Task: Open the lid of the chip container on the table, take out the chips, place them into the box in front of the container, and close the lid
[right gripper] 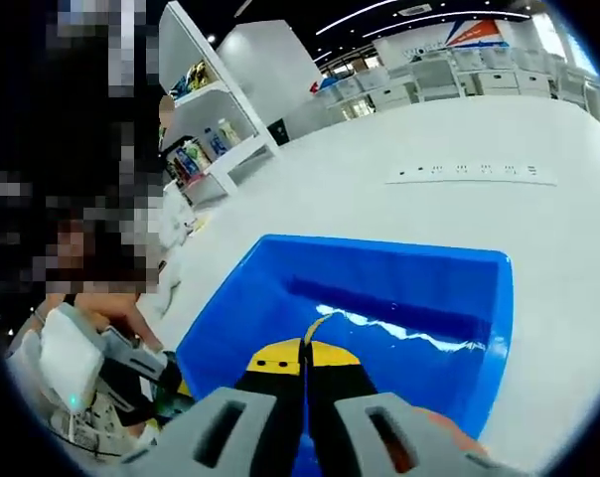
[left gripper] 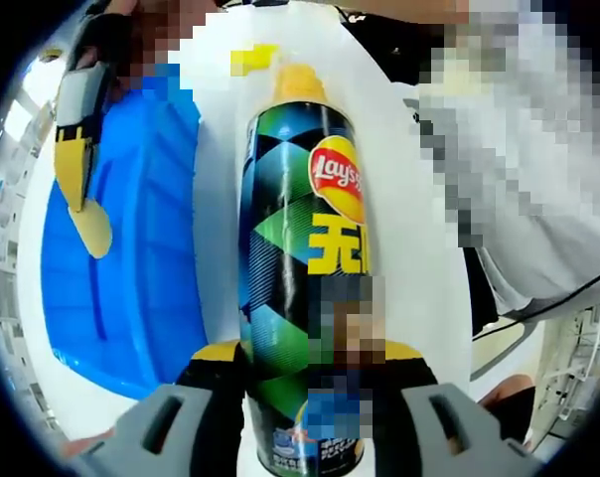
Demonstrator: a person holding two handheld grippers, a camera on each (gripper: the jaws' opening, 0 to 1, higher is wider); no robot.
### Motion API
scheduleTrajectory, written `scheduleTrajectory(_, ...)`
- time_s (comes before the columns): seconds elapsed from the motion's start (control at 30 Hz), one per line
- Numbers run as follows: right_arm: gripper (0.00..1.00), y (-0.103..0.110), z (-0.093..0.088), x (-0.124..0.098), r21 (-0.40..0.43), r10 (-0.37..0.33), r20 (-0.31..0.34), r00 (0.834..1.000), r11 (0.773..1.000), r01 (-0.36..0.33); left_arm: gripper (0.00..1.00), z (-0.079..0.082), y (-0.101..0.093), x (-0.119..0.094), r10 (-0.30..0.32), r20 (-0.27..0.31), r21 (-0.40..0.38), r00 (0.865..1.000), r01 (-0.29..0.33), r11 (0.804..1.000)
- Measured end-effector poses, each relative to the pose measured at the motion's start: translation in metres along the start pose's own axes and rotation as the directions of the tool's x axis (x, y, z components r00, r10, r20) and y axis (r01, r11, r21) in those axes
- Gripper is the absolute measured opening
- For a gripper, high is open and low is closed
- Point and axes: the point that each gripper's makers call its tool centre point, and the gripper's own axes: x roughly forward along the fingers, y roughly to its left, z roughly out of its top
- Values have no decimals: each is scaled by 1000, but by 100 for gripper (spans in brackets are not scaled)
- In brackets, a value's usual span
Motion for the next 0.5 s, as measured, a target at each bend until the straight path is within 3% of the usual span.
scheduleTrajectory(0.2,2,-7,3,8,-45,-22,-42,999,999,20,50,-1,0,0,0,-4,1,1000,0,1000)
scheduleTrajectory(0.5,2,-3,-11,7,-81,-64,-82,995,995,57,50,-1,0,0,4,6,4,1000,-4,1000)
